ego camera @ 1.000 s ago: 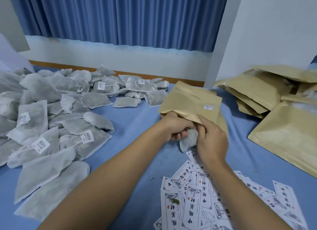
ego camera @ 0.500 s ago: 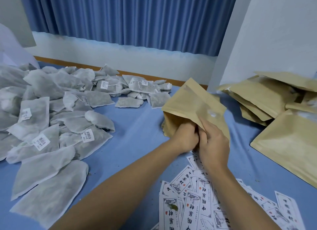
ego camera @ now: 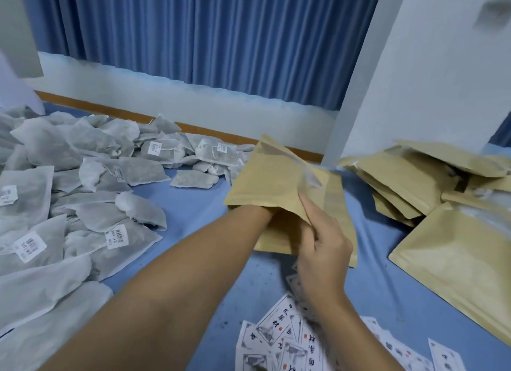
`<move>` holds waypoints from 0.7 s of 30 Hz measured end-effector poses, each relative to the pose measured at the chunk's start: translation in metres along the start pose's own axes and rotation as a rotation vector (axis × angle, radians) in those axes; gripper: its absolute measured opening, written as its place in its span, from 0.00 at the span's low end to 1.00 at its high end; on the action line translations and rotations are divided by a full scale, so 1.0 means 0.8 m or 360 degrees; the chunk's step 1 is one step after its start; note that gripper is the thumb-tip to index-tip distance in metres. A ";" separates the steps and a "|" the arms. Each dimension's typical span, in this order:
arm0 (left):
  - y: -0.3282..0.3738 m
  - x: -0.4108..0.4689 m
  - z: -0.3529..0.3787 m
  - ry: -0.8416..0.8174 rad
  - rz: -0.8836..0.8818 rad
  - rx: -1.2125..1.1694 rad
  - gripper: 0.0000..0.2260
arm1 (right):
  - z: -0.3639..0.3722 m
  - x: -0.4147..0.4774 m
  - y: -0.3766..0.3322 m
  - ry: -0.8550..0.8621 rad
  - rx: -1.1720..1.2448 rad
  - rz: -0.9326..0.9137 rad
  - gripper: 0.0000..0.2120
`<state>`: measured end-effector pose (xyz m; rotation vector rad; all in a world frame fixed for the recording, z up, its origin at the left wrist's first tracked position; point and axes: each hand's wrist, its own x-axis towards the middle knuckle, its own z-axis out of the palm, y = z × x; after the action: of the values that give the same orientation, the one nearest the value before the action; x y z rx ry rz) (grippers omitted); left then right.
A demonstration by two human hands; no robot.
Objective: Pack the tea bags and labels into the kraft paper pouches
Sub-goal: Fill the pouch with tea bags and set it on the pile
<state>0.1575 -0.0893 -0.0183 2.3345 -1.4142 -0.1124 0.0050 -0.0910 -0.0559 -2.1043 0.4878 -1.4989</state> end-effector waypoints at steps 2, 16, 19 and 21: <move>0.009 0.010 -0.019 -0.0019 0.0027 -0.0106 0.05 | 0.002 0.023 0.007 0.0005 -0.0150 0.0007 0.25; -0.109 0.040 -0.052 0.1700 0.0011 -0.0108 0.06 | 0.037 0.067 0.090 -0.0155 -0.0647 0.0425 0.16; -0.162 0.073 -0.066 0.1000 -0.0402 0.0228 0.22 | 0.035 0.063 0.095 -0.0084 -0.0583 0.0454 0.17; -0.180 0.093 -0.075 0.0643 -0.0501 0.0306 0.28 | 0.034 0.063 0.094 -0.0071 -0.0554 0.0484 0.17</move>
<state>0.3295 -0.0777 -0.0084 2.5331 -0.8920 0.4015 0.0472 -0.1748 -0.0686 -2.1868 1.0648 -1.2594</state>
